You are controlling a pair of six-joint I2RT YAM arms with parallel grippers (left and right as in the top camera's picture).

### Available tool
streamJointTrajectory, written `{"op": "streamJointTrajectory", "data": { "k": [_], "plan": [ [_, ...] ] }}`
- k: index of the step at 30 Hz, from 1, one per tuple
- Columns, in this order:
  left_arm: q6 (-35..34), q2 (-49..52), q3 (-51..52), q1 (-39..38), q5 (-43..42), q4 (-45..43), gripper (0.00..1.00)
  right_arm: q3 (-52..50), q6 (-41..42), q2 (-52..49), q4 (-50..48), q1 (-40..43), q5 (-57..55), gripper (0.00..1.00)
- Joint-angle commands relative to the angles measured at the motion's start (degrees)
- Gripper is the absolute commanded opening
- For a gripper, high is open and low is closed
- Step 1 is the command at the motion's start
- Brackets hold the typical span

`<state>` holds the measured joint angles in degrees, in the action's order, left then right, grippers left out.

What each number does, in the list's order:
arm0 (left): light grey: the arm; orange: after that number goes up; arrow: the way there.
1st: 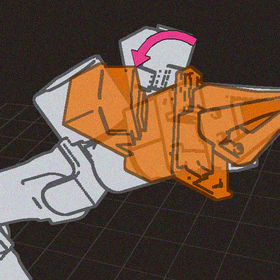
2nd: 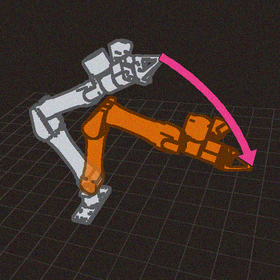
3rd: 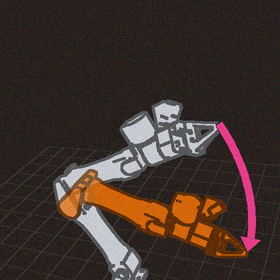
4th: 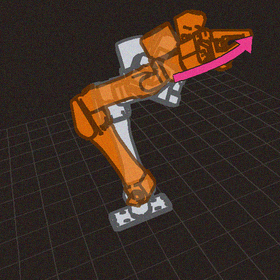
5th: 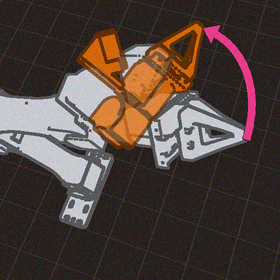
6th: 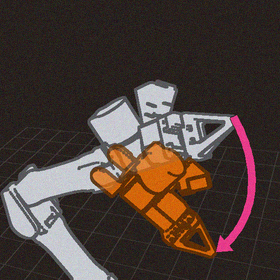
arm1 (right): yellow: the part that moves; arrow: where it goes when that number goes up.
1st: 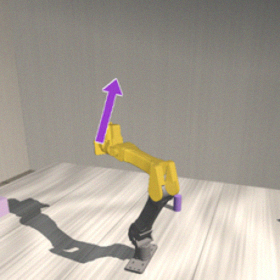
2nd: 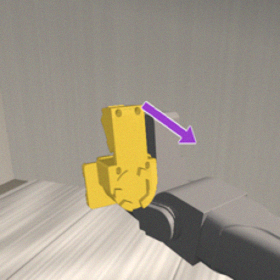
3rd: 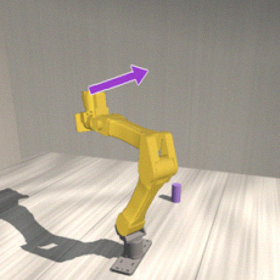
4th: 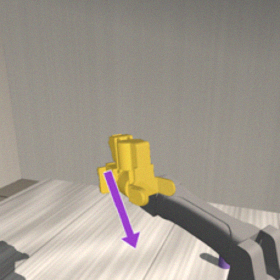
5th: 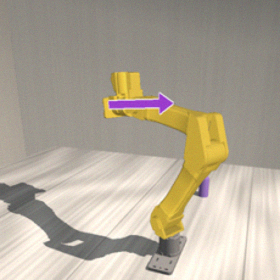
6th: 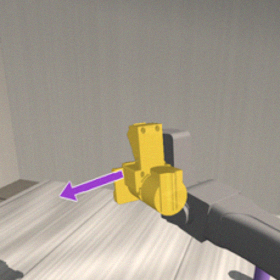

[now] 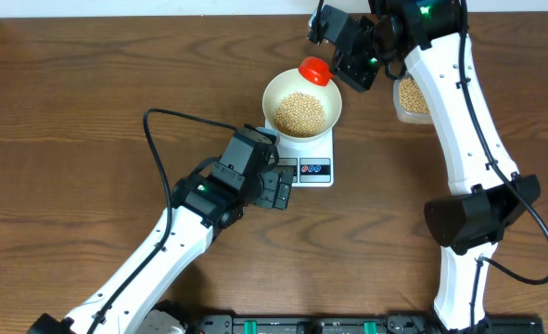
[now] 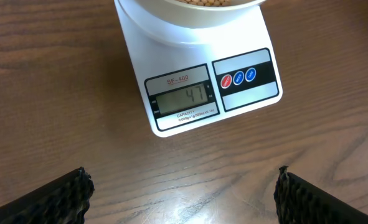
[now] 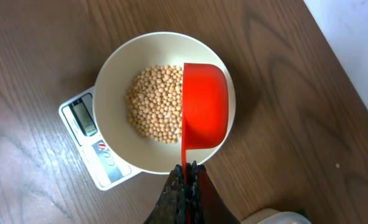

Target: Scoop item into bowl and weigh 50g on scale

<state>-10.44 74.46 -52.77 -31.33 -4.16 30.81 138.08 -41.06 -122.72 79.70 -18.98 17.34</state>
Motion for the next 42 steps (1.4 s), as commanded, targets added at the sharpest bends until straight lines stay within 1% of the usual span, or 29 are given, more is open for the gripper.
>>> {"op": "streamJointTrajectory", "data": {
  "k": [1,19,22,28,31,32,34,36,37,39,40,42],
  "plan": [
    [0.6,-0.8,0.0,0.1,0.3,0.0,0.95,0.9,-1.0,0.7,-0.2,-0.2,-0.7,0.01],
    [0.6,-0.8,0.0,0.1,0.3,0.0,0.95,0.9,-0.9,0.7,-0.2,-0.2,-0.5,0.01],
    [0.6,-0.8,0.0,0.1,0.3,0.0,0.95,0.9,3.6,0.8,-1.0,0.7,-0.2,0.01],
    [0.6,-0.8,0.0,0.1,0.3,0.0,0.95,0.9,7.3,1.6,-1.3,5.0,10.5,0.01],
    [0.6,-0.8,0.0,0.1,0.3,0.0,0.95,0.9,11.1,2.3,-1.1,8.0,13.3,0.01],
    [0.6,-0.8,0.0,0.1,0.3,0.0,0.95,0.9,14.4,2.7,-0.9,10.0,13.5,0.01],
    [0.6,-0.8,0.0,0.1,0.3,0.0,0.95,0.9,17.1,2.8,-0.4,11.9,13.4,0.01],
    [0.6,-0.8,0.0,0.1,0.3,0.0,0.95,0.9,22.0,2.8,0.6,15.2,10.7,0.01],
    [0.6,-0.8,0.0,0.1,0.3,0.0,0.95,0.9,24.5,2.8,1.2,16.7,7.7,0.01],
    [0.6,-0.8,0.0,0.1,0.3,0.0,0.95,0.9,28.1,2.8,2.4,18.4,0.9,0.02],
    [0.6,-0.8,0.0,0.1,0.3,0.0,0.95,0.9,30.9,2.7,3.4,19.2,-5.3,0.01],
    [0.6,-0.8,0.0,0.1,0.3,0.0,0.95,0.9,34.9,2.6,4.9,19.9,-12.4,0.01]
  ]
}}
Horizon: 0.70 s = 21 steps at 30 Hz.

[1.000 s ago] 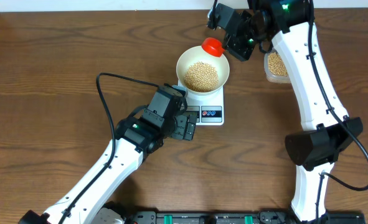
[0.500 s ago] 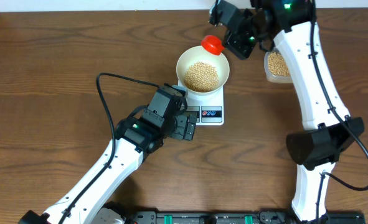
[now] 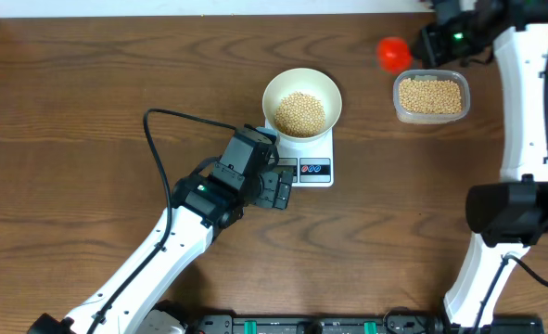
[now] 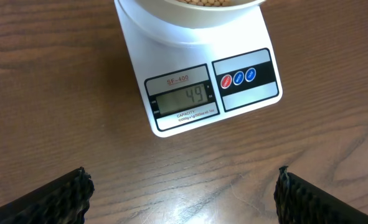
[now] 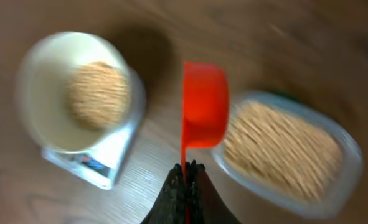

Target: Scoop item into bowl and weigh 50g on scale

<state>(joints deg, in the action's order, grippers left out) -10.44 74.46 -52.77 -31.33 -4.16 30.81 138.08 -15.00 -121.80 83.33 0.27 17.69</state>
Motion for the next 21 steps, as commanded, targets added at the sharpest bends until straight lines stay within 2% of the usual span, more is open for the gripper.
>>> {"op": "streamJointTrajectory", "data": {
  "k": [1,11,15,21],
  "plan": [
    [0.6,-0.8,0.0,0.1,0.3,0.0,0.96,0.9,11.1,1.4,2.2,1.1,-15.8,0.01],
    [0.6,-0.8,0.0,0.1,0.3,0.0,0.95,-1.8,12.8,-1.1,5.7,2.6,-16.0,0.01],
    [0.6,-0.8,0.0,0.1,0.3,0.0,0.95,-5.4,12.6,-1.1,3.5,2.6,-13.9,0.01],
    [0.6,-0.8,0.0,0.1,0.3,0.0,0.95,-11.5,10.2,-1.1,-2.7,2.6,-4.7,0.01]
  ]
}}
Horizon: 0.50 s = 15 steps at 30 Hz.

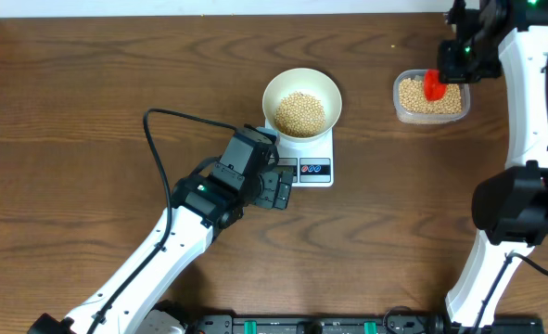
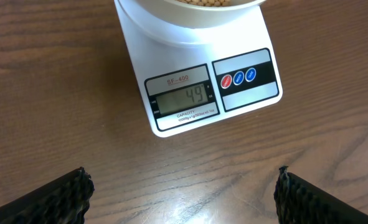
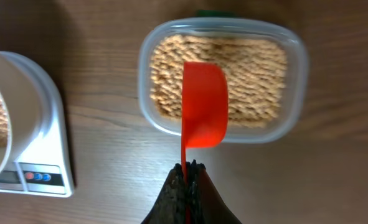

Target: Scoop item into bowl and weigh 50g on scale

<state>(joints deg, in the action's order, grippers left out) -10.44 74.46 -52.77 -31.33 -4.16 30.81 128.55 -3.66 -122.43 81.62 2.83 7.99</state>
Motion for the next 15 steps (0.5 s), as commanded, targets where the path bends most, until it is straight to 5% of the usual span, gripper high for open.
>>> {"op": "streamJointTrajectory", "data": {
  "k": [1,15],
  "plan": [
    [0.6,-0.8,0.0,0.1,0.3,0.0,0.95,-3.6,-1.1,-0.5,-2.1,0.1,6.0,0.01],
    [0.6,-0.8,0.0,0.1,0.3,0.0,0.95,-5.4,-1.1,-0.5,-4.5,-0.3,5.8,0.01]
  ]
}}
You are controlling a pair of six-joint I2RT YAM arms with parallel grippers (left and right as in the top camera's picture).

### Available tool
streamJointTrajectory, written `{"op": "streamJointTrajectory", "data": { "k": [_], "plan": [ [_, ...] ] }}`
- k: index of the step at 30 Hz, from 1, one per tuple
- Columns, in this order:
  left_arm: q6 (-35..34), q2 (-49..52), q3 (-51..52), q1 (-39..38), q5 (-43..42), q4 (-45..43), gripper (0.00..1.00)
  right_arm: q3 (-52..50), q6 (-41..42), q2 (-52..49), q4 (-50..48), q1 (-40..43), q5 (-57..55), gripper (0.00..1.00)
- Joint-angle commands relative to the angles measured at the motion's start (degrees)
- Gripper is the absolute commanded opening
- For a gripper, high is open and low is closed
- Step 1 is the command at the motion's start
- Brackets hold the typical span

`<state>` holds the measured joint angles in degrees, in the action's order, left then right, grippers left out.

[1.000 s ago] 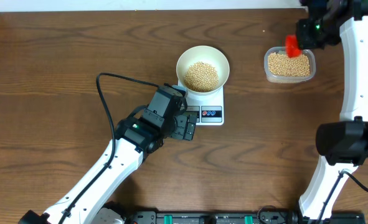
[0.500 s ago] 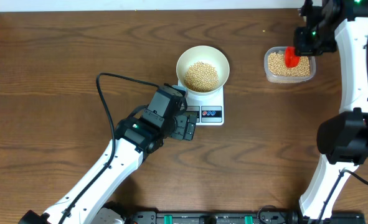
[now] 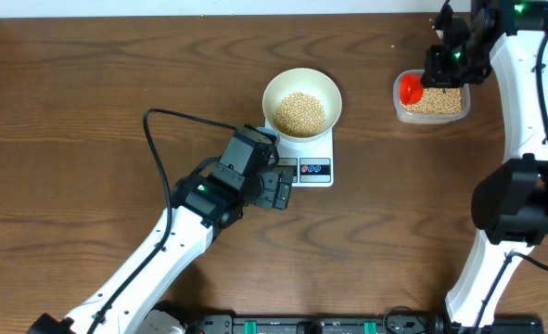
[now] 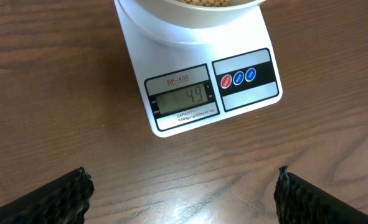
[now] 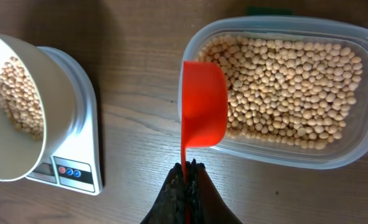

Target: Scoop item into bowl and weigh 50g on scale

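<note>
A cream bowl [image 3: 268, 100] of beige beans [image 3: 300, 110] stands on the white scale [image 3: 314, 172], whose display [image 4: 182, 97] reads 49. My right gripper [image 5: 185, 168] is shut on the thin handle of a red scoop [image 5: 203, 112]. The scoop [image 3: 409, 89] hangs over the left end of a clear container [image 5: 296, 154] full of beans; no beans show in the scoop. My left gripper [image 4: 182, 178] is open just in front of the scale, nothing between its fingers.
The container [image 3: 463, 110] sits at the far right of the wooden table [image 3: 88, 111], right of the bowl. The left arm's black cable [image 3: 158, 148] loops over the table left of the scale. The table's far edge runs just behind the container.
The red scoop has shifted from over the middle of the bean container to over its left end. The left gripper and the scale reading of 49 are unchanged.
The scoop was first held over the bowl with the scale at 47. Then it was between bowl and container, and the scale read 49. After that it hung over the container's middle, now its left end. The left arm stayed put.
</note>
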<state>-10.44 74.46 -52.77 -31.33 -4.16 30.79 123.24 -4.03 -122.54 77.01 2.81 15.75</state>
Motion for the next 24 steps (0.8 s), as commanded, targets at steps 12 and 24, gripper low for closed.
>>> {"op": "streamJointTrajectory", "data": {
  "k": [12,24],
  "plan": [
    [0.6,-0.8,0.0,0.1,0.3,0.0,0.95,-0.8,-0.7,-0.4,-1.0,-0.3,-3.8,0.01],
    [0.6,-0.8,0.0,0.1,0.3,0.0,0.95,-2.9,-1.0,-0.5,-4.8,-0.3,-3.8,0.01]
  ]
}}
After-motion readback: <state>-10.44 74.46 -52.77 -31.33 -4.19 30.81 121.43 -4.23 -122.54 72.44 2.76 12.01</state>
